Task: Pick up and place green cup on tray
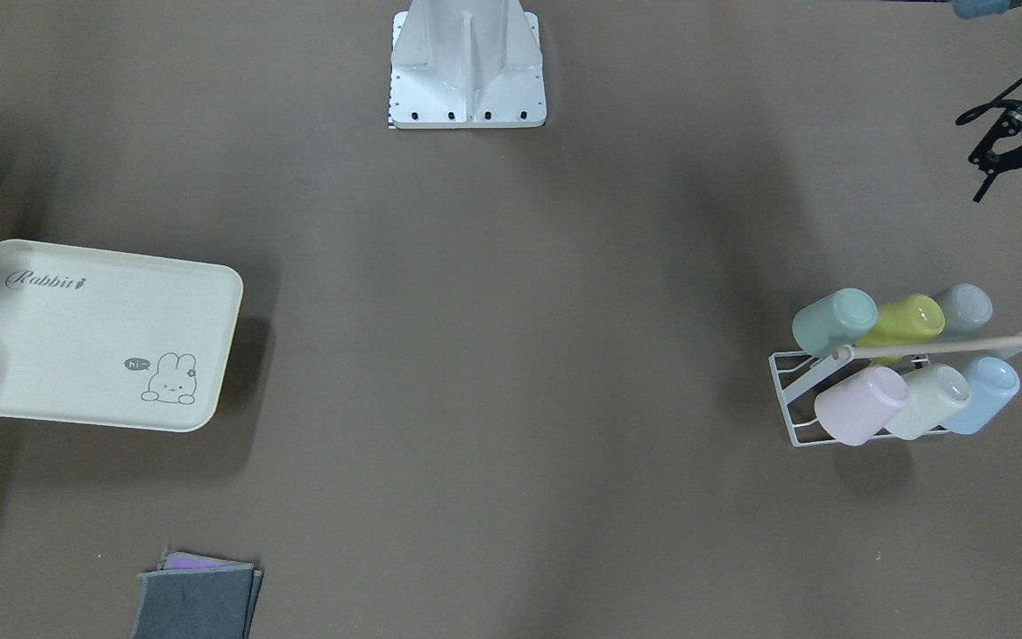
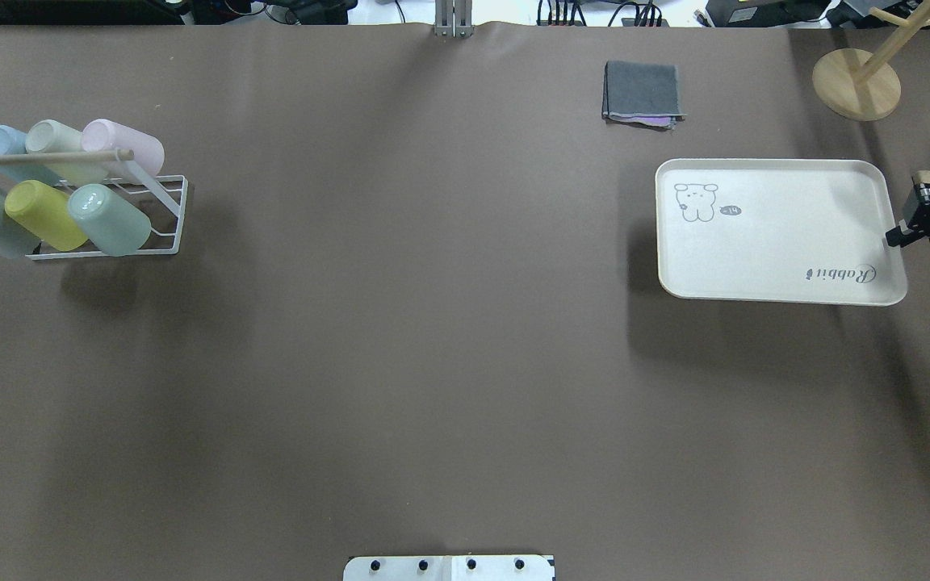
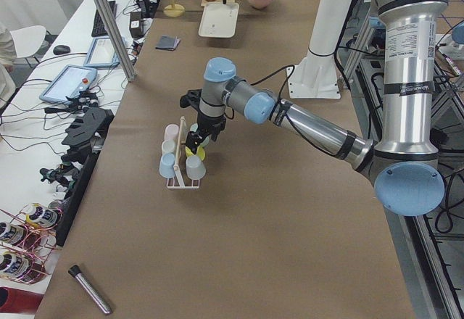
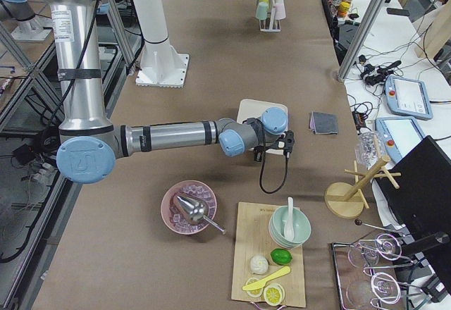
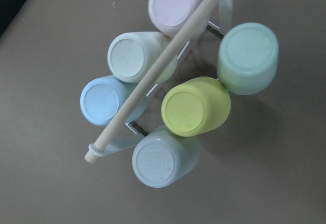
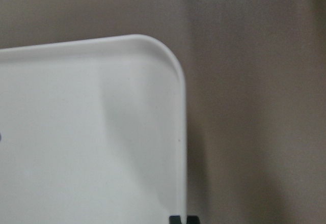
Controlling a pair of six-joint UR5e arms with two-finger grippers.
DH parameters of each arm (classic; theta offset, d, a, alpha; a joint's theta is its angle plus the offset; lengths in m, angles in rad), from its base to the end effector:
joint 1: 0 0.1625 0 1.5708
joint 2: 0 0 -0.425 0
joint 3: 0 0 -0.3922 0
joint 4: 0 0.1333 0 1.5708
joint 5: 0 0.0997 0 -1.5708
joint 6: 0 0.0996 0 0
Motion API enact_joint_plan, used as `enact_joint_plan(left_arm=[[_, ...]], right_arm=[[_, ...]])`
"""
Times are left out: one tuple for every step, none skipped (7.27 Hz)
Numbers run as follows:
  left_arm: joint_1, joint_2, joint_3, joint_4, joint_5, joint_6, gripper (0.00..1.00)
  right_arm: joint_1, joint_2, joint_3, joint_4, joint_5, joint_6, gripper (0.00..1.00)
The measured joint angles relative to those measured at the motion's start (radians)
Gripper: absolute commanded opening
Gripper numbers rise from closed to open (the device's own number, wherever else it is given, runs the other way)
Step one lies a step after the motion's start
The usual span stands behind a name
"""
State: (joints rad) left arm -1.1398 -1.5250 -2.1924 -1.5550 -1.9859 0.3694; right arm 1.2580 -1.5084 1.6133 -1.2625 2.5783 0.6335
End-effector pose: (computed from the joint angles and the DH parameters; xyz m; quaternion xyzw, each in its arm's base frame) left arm 0.1002 -0.4408 0.3978 0.2642 0.2063 0.4188 0.8439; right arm -0.1161 -0.5186 0.5543 -0.0554 -0.5024 0.0391 0.8620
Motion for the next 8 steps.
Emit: enact_joint_plan(left_arm=[[0.080, -0.005, -0.067, 0.064, 0.103, 0.049, 0.98], [0.164, -0.008, -0.117, 0.117, 0.230, 0.108, 0.98], [0.269, -0.006, -0.145, 0.149, 0.393, 0.161, 0.98], [0.386, 0.008, -0.157, 0.164, 0.575, 0.185, 0.98], [0.495, 0.034, -0.167, 0.182, 0.757, 0.194, 0.98], [0.576, 0.057, -0.182, 0.213, 0.900, 0.195, 0.98], [0.654, 0.079, -0.194, 0.244, 0.995, 0.193, 0.98], [0.743, 0.099, -0.187, 0.260, 1.074, 0.191, 0.98]], right_arm=[[-0.013, 0.016, 0.010, 0.002, 0.002, 0.019, 0.00], [-0.034, 0.038, 0.015, 0.003, 0.001, 0.038, 0.00], [-0.057, 0.063, 0.016, 0.003, -0.001, 0.069, 0.00], [-0.082, 0.089, 0.017, 0.003, -0.006, 0.103, 0.00], [-0.109, 0.117, 0.017, 0.004, -0.011, 0.138, 0.00], [-0.137, 0.144, 0.017, 0.003, -0.017, 0.173, 0.00], [-0.166, 0.170, 0.017, 0.003, -0.025, 0.213, 0.00], [-0.197, 0.196, 0.017, 0.004, -0.036, 0.250, 0.00]])
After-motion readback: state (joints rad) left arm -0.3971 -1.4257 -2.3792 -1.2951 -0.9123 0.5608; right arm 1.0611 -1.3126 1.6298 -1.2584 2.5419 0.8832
